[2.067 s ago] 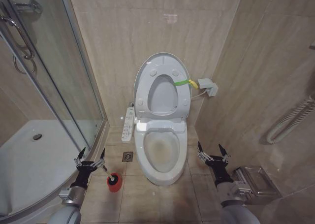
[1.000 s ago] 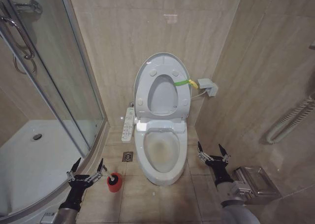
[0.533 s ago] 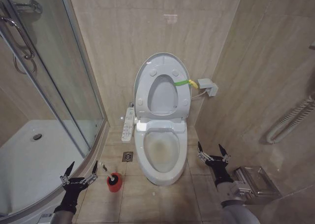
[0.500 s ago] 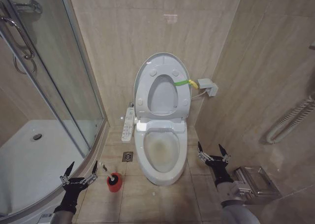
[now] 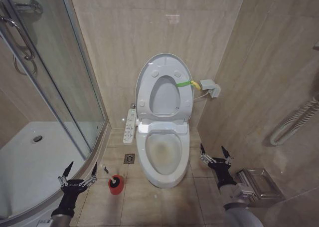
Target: Open the toilet lid, clean the toilet bowl with a toilet brush, close the toilet lid, and flush.
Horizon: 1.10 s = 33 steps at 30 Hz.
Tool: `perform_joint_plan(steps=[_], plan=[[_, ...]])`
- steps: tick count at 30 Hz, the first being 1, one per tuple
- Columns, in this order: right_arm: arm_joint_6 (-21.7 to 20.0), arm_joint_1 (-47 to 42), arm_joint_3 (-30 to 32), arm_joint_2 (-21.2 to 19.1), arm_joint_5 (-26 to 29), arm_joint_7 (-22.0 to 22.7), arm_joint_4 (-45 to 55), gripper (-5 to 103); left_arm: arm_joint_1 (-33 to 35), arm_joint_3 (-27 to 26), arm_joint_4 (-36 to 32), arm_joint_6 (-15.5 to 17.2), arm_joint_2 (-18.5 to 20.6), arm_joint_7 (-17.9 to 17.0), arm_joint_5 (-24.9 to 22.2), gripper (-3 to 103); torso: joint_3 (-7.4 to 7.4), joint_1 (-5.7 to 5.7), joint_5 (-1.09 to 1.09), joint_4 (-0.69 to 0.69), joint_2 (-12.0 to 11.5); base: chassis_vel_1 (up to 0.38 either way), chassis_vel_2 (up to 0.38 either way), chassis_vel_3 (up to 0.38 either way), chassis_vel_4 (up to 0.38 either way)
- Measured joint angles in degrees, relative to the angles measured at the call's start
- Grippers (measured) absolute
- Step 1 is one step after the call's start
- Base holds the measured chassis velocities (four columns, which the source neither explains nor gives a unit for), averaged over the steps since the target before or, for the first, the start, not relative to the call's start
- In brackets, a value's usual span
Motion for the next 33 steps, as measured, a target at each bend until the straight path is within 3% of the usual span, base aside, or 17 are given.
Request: perform_joint_plan(steps=[6,33], plan=[[0.0,0.0,0.0,0.0,0.0,0.0,0.0,100,0.03,-0.42,0.07,-1.4,0.11,0.27,0.13,100,0.0,0.0,0.0,0.0,0.0,0.0,0.0,0.0,0.0],[0.0,0.0,0.0,0.0,0.0,0.0,0.0,100,0.02,-0.42,-0.05,-1.57,0.18,0.26,-0.24,100,0.0,0.0,0.0,0.0,0.0,0.0,0.0,0.0,0.0]])
